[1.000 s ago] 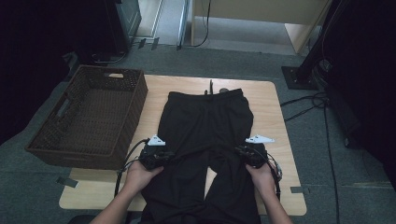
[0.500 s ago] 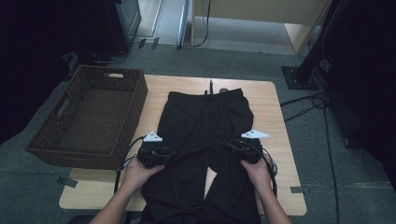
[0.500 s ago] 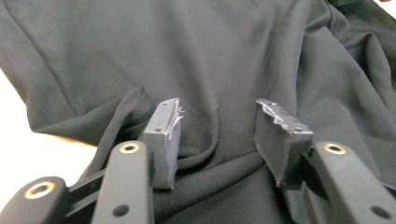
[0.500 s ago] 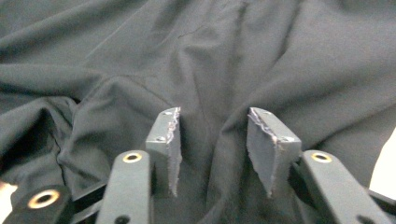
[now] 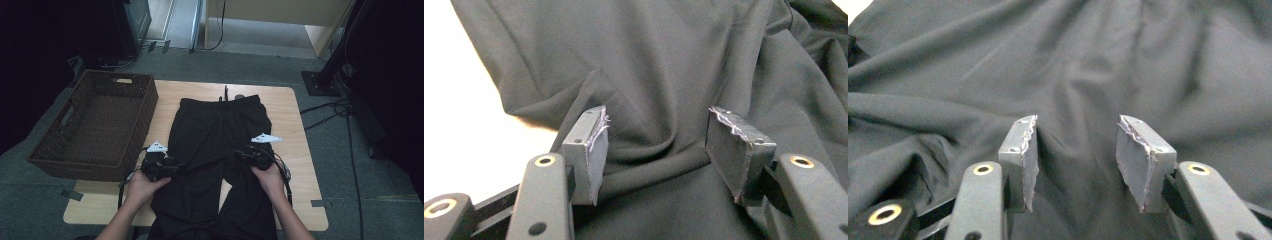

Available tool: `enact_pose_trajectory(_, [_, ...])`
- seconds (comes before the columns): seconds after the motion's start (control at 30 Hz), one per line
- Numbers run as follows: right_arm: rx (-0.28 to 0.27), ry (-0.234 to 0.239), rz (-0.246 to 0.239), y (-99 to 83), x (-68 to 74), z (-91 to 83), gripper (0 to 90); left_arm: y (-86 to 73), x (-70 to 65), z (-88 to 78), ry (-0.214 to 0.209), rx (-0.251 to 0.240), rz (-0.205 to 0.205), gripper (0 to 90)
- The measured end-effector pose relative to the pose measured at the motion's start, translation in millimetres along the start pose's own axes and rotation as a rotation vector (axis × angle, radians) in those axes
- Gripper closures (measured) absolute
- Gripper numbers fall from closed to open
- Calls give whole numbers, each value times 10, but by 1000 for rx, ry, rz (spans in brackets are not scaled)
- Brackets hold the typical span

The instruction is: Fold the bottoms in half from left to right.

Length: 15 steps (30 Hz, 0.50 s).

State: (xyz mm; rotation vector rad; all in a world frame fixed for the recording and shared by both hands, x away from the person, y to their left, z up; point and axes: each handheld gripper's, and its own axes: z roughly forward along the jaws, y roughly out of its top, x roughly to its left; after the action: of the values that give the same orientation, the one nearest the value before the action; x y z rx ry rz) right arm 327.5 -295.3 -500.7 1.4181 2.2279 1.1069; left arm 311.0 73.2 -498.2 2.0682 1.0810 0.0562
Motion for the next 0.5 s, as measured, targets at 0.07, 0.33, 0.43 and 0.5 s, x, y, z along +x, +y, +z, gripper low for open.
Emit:
enact_pose_trajectory(0.07, [-6,4,-15,43,24,33,514,-21,10,-23,4,3,-11,422])
enact_pose_trajectory(0.33, [-1,42,-6,276,69,230,495,-93,29,-99,50,24,-15,395])
enact_pose_trajectory(0.43, [6,45,-14,375,91,327,487,-114,38,-131,57,17,-20,393])
enact_pose_trajectory(0.5, [9,42,-26,437,116,384,487,-127,43,-153,61,12,-25,395])
